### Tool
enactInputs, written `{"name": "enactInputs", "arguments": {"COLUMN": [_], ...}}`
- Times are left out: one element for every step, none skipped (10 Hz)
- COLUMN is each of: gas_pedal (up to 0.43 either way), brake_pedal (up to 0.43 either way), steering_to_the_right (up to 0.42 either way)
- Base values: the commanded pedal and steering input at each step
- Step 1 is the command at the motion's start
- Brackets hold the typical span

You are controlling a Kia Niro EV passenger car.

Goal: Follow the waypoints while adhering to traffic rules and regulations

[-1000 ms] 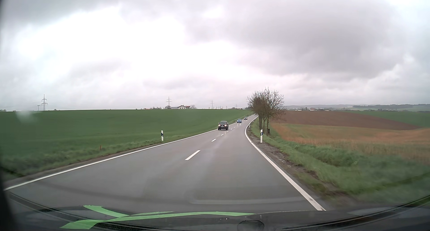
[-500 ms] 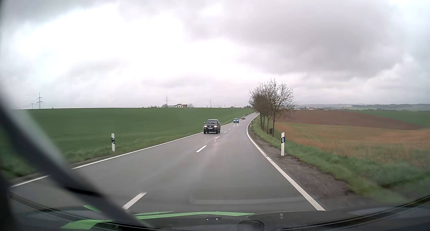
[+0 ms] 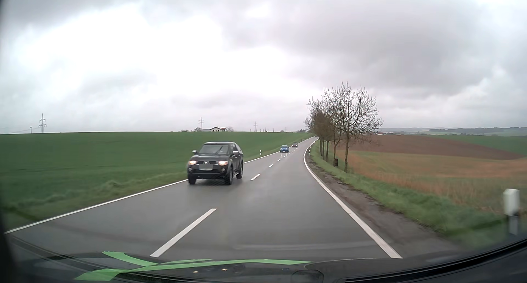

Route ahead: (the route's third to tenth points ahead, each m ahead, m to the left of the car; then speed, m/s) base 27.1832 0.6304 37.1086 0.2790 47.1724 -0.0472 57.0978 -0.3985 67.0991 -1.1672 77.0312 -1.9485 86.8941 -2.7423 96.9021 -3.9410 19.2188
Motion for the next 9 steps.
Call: {"name": "enactInputs", "arguments": {"gas_pedal": [0.11,0.11,0.118,0.118,0.13,0.13,0.13,0.13,0.138], "brake_pedal": [0.0,0.0,0.0,0.0,0.0,0.0,0.0,0.0,0.0], "steering_to_the_right": [0.005,0.007,0.007,0.007,0.006,0.005,0.005,0.005,0.005]}}
